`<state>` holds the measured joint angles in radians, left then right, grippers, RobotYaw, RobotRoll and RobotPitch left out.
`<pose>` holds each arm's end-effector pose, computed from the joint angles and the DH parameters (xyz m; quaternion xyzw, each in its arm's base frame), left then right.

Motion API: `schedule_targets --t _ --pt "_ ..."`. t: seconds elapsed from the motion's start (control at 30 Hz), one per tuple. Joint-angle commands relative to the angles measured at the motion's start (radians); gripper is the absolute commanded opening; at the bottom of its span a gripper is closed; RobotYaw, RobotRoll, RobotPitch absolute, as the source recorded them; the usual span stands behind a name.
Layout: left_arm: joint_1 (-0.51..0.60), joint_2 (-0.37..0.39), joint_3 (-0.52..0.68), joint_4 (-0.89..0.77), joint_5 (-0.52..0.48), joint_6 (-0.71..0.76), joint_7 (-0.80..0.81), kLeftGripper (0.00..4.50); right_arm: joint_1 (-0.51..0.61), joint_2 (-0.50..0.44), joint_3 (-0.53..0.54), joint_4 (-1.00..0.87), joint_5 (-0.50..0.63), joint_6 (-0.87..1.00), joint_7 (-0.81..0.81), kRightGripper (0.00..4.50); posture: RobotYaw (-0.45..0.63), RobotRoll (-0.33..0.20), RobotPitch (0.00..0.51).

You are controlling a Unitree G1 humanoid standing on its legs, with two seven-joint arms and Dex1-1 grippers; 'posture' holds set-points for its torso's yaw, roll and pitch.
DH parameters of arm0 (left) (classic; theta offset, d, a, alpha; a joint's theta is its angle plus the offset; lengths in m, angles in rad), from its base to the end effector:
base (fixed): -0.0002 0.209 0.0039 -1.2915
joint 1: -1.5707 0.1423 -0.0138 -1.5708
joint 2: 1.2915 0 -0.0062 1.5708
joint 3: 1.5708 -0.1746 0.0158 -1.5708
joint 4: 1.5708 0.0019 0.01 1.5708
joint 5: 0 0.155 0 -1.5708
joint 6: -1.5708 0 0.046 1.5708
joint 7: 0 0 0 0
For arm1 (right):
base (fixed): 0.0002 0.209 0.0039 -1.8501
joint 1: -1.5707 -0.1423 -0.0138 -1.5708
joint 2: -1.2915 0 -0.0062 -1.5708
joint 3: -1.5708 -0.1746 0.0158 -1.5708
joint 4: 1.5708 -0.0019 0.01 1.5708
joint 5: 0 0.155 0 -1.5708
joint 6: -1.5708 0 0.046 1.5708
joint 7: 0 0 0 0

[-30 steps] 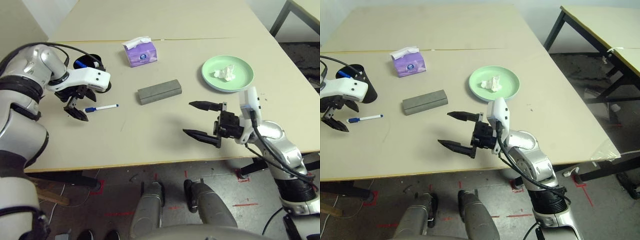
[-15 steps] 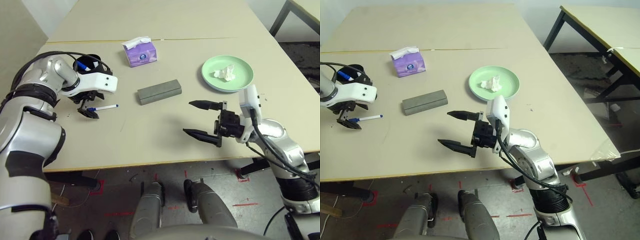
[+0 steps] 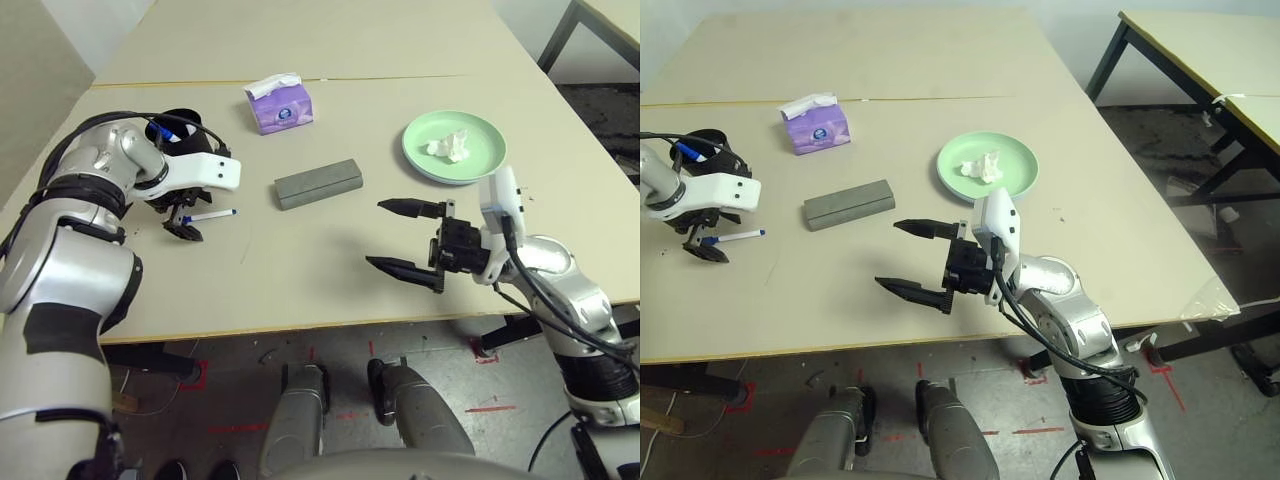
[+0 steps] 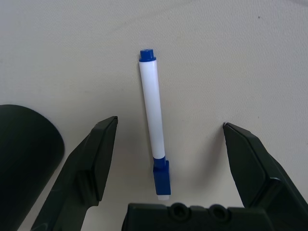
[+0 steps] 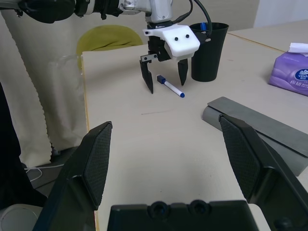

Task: Organize and tidy the items on the table.

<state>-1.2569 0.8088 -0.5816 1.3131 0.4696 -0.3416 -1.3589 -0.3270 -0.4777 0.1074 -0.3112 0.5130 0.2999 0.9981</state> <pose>0.3518 0.2989 0.2381 0.5253 0.4105 -0.4371 0.6037 0.2511 -0.1627 0.1783 -0.0682 -0.0969 0.6149 0.7796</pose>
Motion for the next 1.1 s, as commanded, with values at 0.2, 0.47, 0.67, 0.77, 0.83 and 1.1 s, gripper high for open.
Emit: schedule_targets --t 0.2,0.47,0.67,0.77,0.83,1.1 --pt "0.018 -0.014 0.036 0.020 0.028 0.012 -0.005 4.45 0.017 -0.009 0.001 -0.015 0.001 -0.002 0.000 4.50 -0.18 0.000 0.187" --pt "0.023 -0.016 0.048 0.021 0.047 0.006 -0.004 4.45 0.021 -0.010 0.000 -0.013 -0.001 -0.006 -0.001 4.50 -0.18 0.000 0.188" --pt "0.029 -0.018 0.060 0.020 0.058 -0.003 -0.003 4.27 0.023 -0.010 -0.003 -0.015 0.003 -0.004 0.000 4.50 -0.18 0.000 0.188" --pt "0.032 -0.015 0.061 0.020 0.062 -0.016 -0.005 3.51 0.023 -0.010 -0.003 -0.017 0.005 -0.002 0.000 4.50 -0.18 0.000 0.189" --pt "0.033 -0.015 0.067 0.019 0.057 -0.019 -0.009 2.85 0.022 -0.010 -0.002 -0.018 0.006 0.000 0.000 4.50 -0.18 0.000 0.189" --pt "0.031 -0.019 0.084 0.019 0.052 -0.019 -0.010 0.16 0.016 -0.010 -0.001 -0.019 0.009 0.006 0.001 4.50 -0.17 0.000 0.188"
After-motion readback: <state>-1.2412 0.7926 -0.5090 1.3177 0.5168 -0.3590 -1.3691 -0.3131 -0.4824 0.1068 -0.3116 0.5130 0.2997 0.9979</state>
